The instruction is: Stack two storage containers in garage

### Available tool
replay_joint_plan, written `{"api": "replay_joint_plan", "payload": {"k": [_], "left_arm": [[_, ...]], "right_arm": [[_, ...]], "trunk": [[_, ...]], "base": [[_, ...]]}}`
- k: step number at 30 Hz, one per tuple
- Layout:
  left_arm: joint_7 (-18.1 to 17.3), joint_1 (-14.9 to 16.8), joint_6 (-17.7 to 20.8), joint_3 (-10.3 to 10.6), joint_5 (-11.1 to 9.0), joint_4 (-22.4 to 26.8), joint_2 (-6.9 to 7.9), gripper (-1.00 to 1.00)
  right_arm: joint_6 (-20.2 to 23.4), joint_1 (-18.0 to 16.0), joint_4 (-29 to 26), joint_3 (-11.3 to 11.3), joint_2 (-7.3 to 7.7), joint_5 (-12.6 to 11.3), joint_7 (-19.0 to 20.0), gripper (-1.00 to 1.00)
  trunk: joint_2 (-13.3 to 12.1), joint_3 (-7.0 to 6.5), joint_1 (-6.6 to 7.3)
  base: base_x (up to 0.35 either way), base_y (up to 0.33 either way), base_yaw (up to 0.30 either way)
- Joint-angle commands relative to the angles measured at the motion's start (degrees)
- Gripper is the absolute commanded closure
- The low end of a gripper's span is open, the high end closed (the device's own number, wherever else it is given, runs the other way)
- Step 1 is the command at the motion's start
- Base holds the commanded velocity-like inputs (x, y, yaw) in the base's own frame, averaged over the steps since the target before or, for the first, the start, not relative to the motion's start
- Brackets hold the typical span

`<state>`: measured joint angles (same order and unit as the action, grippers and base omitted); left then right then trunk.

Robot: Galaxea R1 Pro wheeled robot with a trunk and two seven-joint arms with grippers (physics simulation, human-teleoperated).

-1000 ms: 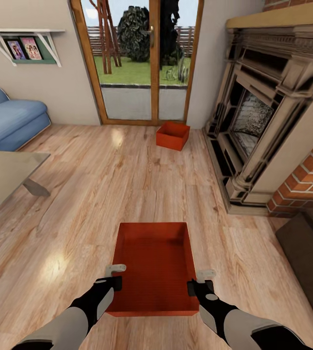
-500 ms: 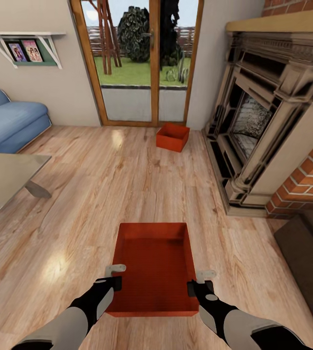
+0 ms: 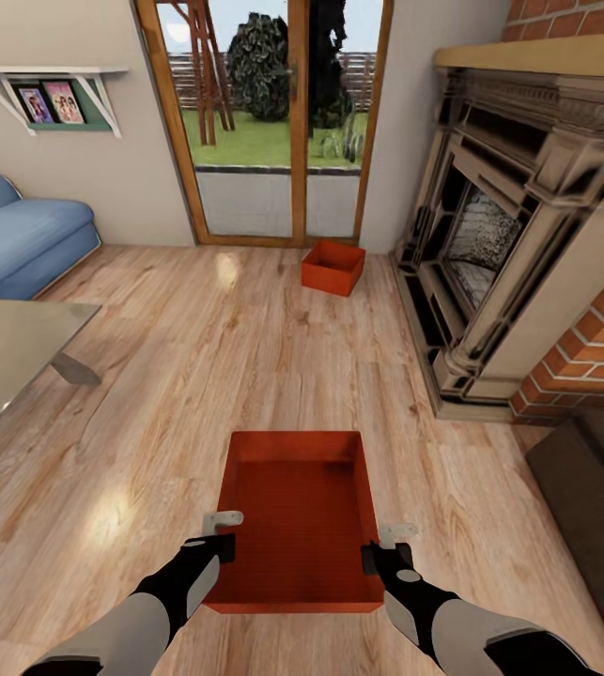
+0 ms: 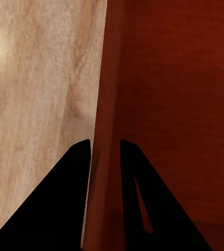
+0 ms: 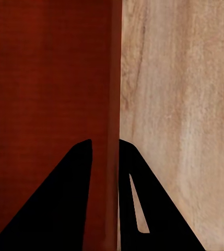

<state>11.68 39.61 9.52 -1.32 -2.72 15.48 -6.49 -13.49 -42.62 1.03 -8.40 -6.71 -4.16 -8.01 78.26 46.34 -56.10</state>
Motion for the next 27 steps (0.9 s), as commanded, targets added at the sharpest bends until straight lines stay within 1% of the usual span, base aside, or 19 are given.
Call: {"api": "replay_joint_plan", "payload": {"k": [1, 27], "left_arm": [[1.1, 0.0, -0.3, -1.6, 1.4, 0.3, -0.01, 1.00], [1.0, 0.0, -0.4, -1.5, 1.4, 0.3, -0.01, 1.00]], "right_arm": [[0.0, 0.0, 0.2, 1.5, -0.02, 0.5, 0.1, 1.00], [0.0, 0.0, 0.1, 1.5, 0.05, 0.5, 0.1, 1.00]], "trunk": [[-0.4, -0.14, 0.23], [-10.8, -4.81, 5.94]], "base": [[0.000, 0.000, 0.000], [0.000, 0.000, 0.000]]}}
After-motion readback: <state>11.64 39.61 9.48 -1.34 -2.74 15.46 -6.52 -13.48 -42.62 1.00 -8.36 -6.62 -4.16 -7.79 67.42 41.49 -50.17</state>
